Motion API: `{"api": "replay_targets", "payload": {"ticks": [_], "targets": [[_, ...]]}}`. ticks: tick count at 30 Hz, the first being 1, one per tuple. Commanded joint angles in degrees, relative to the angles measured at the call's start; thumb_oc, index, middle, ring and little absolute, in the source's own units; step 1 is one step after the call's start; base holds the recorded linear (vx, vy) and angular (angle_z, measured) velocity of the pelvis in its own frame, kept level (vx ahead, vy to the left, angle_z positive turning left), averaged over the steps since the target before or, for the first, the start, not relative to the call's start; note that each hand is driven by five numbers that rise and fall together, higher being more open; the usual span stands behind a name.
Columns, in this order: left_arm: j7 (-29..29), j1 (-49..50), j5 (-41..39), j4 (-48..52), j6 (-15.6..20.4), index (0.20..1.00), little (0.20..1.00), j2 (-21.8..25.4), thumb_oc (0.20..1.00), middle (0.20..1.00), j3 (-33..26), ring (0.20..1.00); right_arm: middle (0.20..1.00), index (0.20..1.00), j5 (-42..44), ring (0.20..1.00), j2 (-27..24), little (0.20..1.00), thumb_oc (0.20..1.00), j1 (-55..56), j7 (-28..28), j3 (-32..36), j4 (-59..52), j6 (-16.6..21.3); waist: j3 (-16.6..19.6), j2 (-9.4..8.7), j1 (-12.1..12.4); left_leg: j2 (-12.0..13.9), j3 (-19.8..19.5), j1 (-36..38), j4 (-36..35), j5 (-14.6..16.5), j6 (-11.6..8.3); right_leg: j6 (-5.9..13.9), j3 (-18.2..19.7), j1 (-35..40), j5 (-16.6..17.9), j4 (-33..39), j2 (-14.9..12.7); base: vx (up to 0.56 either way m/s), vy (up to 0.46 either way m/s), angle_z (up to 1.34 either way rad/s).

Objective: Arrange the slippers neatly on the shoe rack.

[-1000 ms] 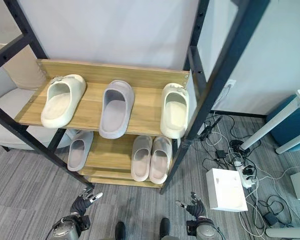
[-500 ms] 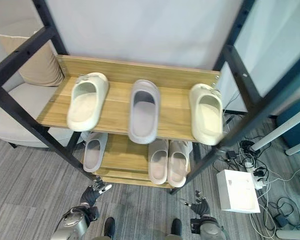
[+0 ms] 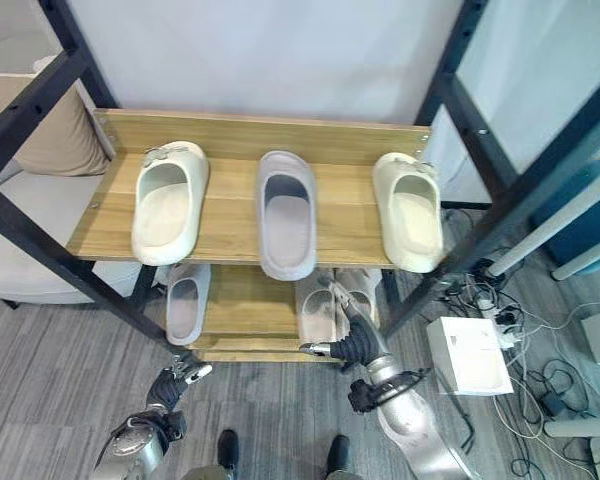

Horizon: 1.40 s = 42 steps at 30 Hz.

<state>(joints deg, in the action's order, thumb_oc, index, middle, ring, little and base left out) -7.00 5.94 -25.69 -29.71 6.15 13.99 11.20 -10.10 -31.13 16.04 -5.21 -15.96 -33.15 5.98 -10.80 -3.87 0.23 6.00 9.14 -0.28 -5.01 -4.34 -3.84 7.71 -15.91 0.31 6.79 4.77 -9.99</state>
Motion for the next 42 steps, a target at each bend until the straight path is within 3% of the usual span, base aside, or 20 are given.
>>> {"api": "replay_targets", "payload": {"ticks": [1, 5, 8, 10, 13, 17, 20, 23, 33, 40, 41, 42], "targets": [[-0.05, -2.50, 4.26, -1.08, 3.65, 1.000, 1.000, 1.68, 1.000, 1.000, 0.82, 1.000, 1.000, 1.000, 4.24, 1.000, -3.76, 1.000, 1.000, -3.93, 1.98, 0.59, -0.07, 7.22, 1.89, -0.22, -0.61, 1.52, -1.40, -0.71, 0.55, 2.97, -0.50, 3.57, 1.76, 3.77, -6.22, -1.62, -3.41, 0.01, -0.021, -0.14], [1.15, -2.04, 4.52, -1.12, 4.45, 1.000, 1.000, 1.93, 1.000, 1.000, 2.36, 1.000, 1.000, 1.000, 10.84, 1.000, -12.78, 1.000, 1.000, -9.08, -0.33, 7.98, -7.55, 9.98, 3.97, 0.13, -1.77, 1.85, -0.93, 0.46, 0.11, 3.19, -0.81, 3.88, 2.49, 4.22, -6.04, -1.10, -3.15, 0.03, 0.001, -0.10], [1.19, -1.86, 3.65, -0.52, 4.70, 1.000, 1.000, 1.56, 1.000, 1.000, 2.74, 1.000, 1.000, 1.000, 9.15, 1.000, -12.72, 1.000, 1.000, -14.92, -3.68, 12.05, -6.68, 9.87, 4.83, 0.38, -1.80, 1.80, -0.99, 0.76, 0.01, 3.45, -0.69, 3.93, 2.71, 4.45, -6.10, -1.05, -3.12, 0.03, 0.024, -0.04], [0.99, -1.78, 2.89, 0.14, 4.71, 1.000, 1.000, 1.18, 1.000, 1.000, 3.17, 1.000, 1.000, 1.000, 5.92, 1.000, -10.14, 1.000, 1.000, -19.22, -6.93, 13.46, -4.30, 9.02, 5.14, 0.65, -1.49, 1.68, -1.12, 0.93, 0.01, 3.69, -0.53, 3.96, 2.63, 4.65, -6.10, -1.09, -3.21, 0.03, 0.033, -0.01], [0.55, -1.59, 2.00, 0.99, 4.23, 1.000, 1.000, 1.30, 1.000, 1.000, 4.07, 1.000, 1.000, 1.000, -3.58, 1.000, -3.83, 1.000, 1.000, -31.18, -13.73, 11.01, 2.69, 4.59, 5.38, 0.74, 0.25, 1.19, -1.86, 0.96, 0.01, 4.10, -0.07, 3.91, 2.20, 4.92, -6.04, -1.39, -3.46, 0.04, 0.049, 0.00], [0.68, -1.20, 1.67, 1.24, 4.06, 1.000, 1.000, 1.67, 1.000, 1.000, 4.04, 1.000, 1.000, 1.000, -8.21, 1.000, -1.66, 1.000, 1.000, -37.15, -15.92, 8.85, 8.83, 1.52, 5.11, 0.44, 1.73, 0.56, -2.79, 0.65, 0.05, 4.20, 0.23, 3.79, 1.94, 4.91, -5.99, -1.74, -3.63, 0.02, 0.033, 0.06], [1.48, -0.17, 1.33, 1.37, 4.06, 1.000, 1.000, 2.17, 1.000, 1.000, 4.05, 1.000, 1.000, 1.000, -12.83, 1.000, -1.14, 1.000, 1.000, -41.40, -17.55, 7.00, 16.54, -1.27, 4.59, -0.08, 4.34, -0.32, -4.16, 0.34, 0.22, 4.52, 0.68, 3.77, 1.26, 5.30, -5.86, -2.03, -3.97, 0.03, 0.025, 0.34], [2.22, 0.69, 1.23, 1.83, 4.33, 1.000, 1.000, 2.67, 1.000, 1.000, 3.43, 1.000, 1.000, 1.000, -16.88, 1.000, -1.34, 1.000, 1.000, -43.00, -18.71, 6.10, 22.95, -2.96, 4.15, -0.60, 6.53, -0.93, -5.11, 0.05, 0.51, 4.89, 0.96, 3.88, 0.41, 5.87, -5.95, -2.06, -4.30, 0.04, 0.021, 0.22], [3.16, 3.53, 1.44, 3.85, 5.04, 1.000, 1.000, 3.59, 1.000, 1.000, 1.56, 1.000, 1.000, 1.000, -19.29, 1.000, -2.57, 1.000, 1.000, -42.69, -20.28, 5.71, 34.79, -4.53, 3.73, -1.00, 10.04, -2.27, -6.73, -0.09, 0.74, 5.57, 1.32, 4.29, -1.53, 7.32, -5.85, -1.60, -5.00, 0.03, 0.019, 0.13], [3.99, 4.74, 0.45, 4.16, 6.00, 1.000, 1.000, 5.01, 1.000, 1.000, 3.34, 1.000, 1.000, 1.000, -18.66, 1.000, -5.98, 1.000, 1.000, -56.07, -23.35, -1.59, 55.45, -7.16, 3.46, -1.36, 13.86, -2.95, -7.76, -0.36, 0.84, 5.76, 1.20, 4.66, -3.14, 8.16, -5.29, -0.99, -5.45, 0.02, 0.012, 0.10], [3.88, 4.60, 0.15, 4.30, 6.12, 1.000, 1.000, 5.26, 1.000, 1.000, 3.52, 1.000, 0.762, 0.762, -18.28, 0.762, -6.12, 0.762, 0.762, -57.96, -23.61, -2.57, 57.85, -7.49, 3.31, -1.38, 14.22, -3.02, -7.94, -0.45, 0.88, 5.74, 1.19, 4.68, -3.28, 8.21, -5.22, -0.90, -5.43, 0.00, 0.005, 0.06], [3.92, 4.46, -0.23, 4.52, 6.20, 1.000, 1.000, 5.50, 1.000, 1.000, 3.78, 1.000, 0.344, 0.344, -17.61, 0.344, -5.99, 0.344, 0.344, -60.34, -24.05, -3.74, 60.62, -7.71, 3.10, -1.42, 14.67, -3.05, -8.13, -0.63, 0.95, 5.67, 1.17, 4.69, -3.44, 8.28, -5.14, -0.74, -5.41, 0.00, 0.006, 0.06]]}}
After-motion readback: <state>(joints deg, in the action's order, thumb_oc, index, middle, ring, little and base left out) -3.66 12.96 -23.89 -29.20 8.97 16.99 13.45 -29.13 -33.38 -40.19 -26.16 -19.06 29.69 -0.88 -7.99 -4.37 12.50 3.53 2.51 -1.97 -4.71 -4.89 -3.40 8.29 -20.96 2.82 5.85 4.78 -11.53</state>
